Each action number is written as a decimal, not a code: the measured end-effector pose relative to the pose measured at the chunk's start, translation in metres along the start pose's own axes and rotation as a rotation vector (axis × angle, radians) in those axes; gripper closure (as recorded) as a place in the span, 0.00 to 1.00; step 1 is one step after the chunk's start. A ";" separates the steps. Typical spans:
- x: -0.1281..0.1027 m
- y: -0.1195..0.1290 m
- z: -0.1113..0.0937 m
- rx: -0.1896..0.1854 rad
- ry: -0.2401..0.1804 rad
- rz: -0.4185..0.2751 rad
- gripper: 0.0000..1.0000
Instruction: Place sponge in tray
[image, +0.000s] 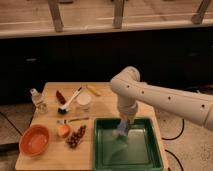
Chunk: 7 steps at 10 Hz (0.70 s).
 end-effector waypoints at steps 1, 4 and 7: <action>0.000 0.000 0.000 0.000 0.000 -0.004 0.77; -0.001 -0.001 -0.001 -0.001 -0.001 -0.017 0.73; -0.002 -0.003 -0.001 -0.002 0.000 -0.028 0.73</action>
